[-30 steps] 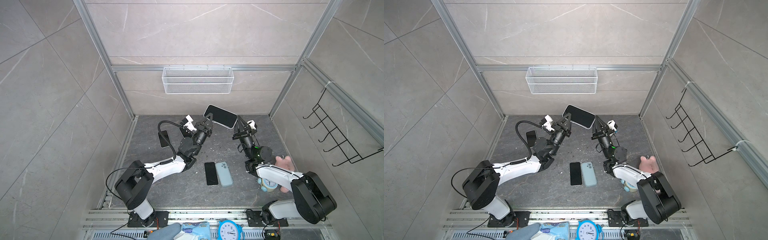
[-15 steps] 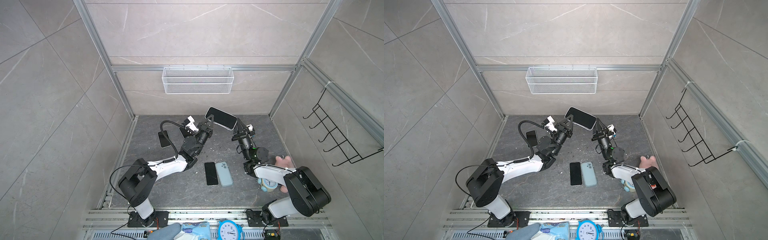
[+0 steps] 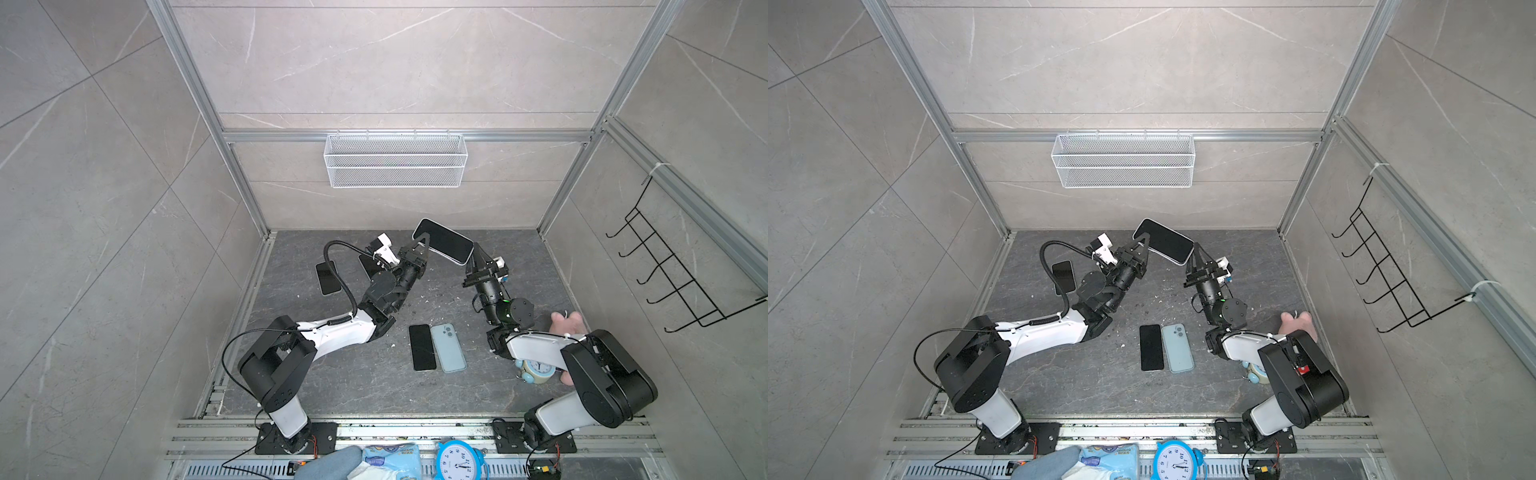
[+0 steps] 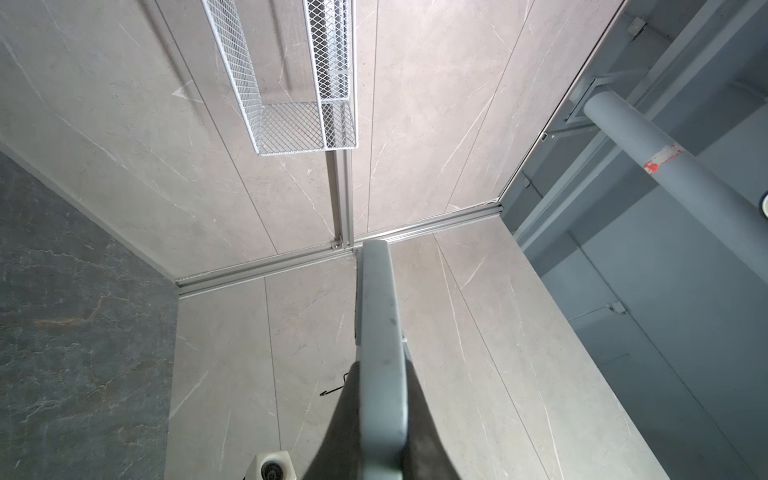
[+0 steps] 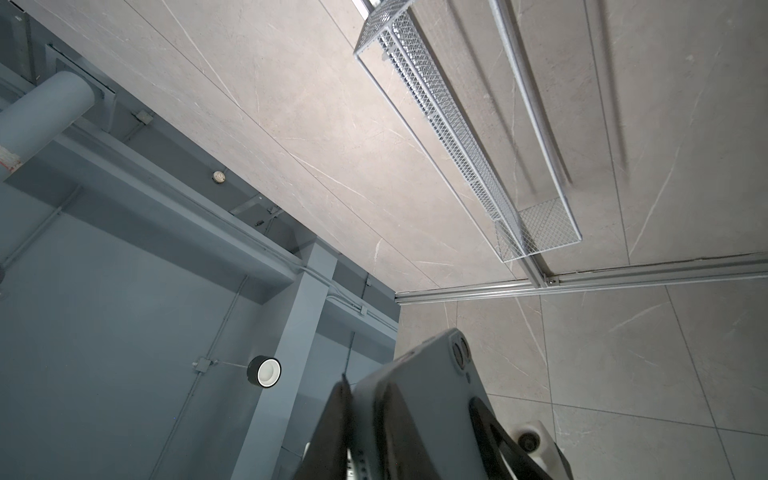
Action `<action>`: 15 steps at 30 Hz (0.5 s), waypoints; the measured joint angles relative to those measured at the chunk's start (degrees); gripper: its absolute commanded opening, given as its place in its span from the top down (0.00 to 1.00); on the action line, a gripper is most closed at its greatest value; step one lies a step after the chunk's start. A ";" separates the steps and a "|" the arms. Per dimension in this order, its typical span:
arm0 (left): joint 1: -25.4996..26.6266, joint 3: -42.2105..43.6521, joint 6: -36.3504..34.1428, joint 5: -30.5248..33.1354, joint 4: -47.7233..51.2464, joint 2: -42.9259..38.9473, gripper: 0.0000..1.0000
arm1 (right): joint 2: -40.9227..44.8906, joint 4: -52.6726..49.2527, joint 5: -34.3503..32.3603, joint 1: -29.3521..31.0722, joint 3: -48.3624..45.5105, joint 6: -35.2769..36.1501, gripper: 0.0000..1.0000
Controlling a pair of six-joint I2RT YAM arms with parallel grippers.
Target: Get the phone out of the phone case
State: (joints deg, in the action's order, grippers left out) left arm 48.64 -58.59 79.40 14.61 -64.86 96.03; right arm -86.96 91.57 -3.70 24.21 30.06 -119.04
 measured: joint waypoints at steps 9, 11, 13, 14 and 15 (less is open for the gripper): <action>0.00 0.00 -0.59 -0.22 0.42 0.00 1.00 | 0.00 0.22 -0.17 0.00 -0.72 -0.15 0.84; 0.00 0.00 -0.81 -0.39 0.85 0.00 1.00 | 0.00 0.31 -0.42 0.00 -1.29 -0.15 0.83; 0.00 0.00 -0.85 -0.61 1.49 0.00 1.00 | 0.00 0.28 -0.57 0.00 -1.68 -0.15 0.82; 0.00 0.00 -0.87 -0.63 1.62 0.00 1.00 | 0.00 0.28 -0.63 0.00 -1.81 -0.15 0.82; 0.00 0.02 -1.01 -0.74 1.75 0.00 1.00 | 0.00 0.31 -0.66 0.00 -2.01 -0.17 0.82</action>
State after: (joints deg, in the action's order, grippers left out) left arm 48.64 -58.57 78.39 13.87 -63.11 96.03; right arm -86.96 91.88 -4.36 24.21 28.05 -119.22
